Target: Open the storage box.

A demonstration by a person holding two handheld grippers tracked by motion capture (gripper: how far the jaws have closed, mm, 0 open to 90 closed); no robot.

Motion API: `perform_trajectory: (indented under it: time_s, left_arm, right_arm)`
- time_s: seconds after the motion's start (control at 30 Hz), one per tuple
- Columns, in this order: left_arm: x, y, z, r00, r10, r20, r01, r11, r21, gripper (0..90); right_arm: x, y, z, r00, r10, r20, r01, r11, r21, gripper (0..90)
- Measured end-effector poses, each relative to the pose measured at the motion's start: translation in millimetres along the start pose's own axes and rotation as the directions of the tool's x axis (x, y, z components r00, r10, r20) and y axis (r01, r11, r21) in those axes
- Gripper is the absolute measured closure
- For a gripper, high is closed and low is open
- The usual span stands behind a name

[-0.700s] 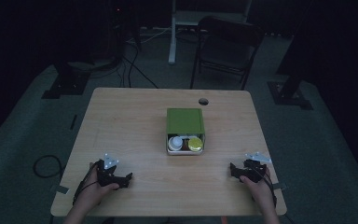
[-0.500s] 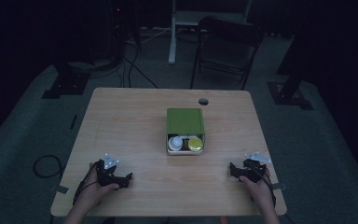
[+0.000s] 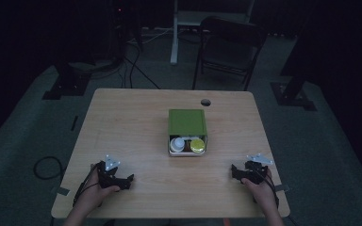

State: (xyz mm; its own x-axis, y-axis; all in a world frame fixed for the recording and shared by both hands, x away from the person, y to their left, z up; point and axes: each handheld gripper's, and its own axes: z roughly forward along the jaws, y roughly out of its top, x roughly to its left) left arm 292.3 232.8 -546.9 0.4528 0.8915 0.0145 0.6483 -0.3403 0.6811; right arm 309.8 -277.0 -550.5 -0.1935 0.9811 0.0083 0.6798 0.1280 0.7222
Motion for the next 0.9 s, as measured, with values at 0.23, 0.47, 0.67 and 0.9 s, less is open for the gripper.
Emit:
perform_trajectory:
  time_s: [0.23,0.47,0.67,0.9]
  left_arm:
    - [0.0,0.0,0.0,1.0000,0.000,0.000,0.000,1.0000,-0.001,0.1]
    - [0.0,0.0,0.1,1.0000,-0.001,0.000,0.001,1.0000,-0.001,0.1]
    - [0.0,0.0,0.0,1.0000,0.000,0.000,0.000,1.0000,-0.001,0.1]
    - [0.0,0.0,0.1,1.0000,-0.001,0.000,0.001,1.0000,-0.001,0.1]
  right_arm:
    - [10.2,0.9,-0.5,0.9981,-0.060,-0.010,0.060,0.998,-0.008,11.7]
    - [22.3,5.2,-1.6,0.9840,-0.174,0.037,0.176,0.984,-0.035,14.5]
    - [33.1,8.4,-5.5,0.9663,-0.246,0.077,0.250,0.966,-0.058,15.7]
    - [51.6,10.6,-10.3,0.9235,-0.357,0.140,0.372,0.923,-0.099,16.1]
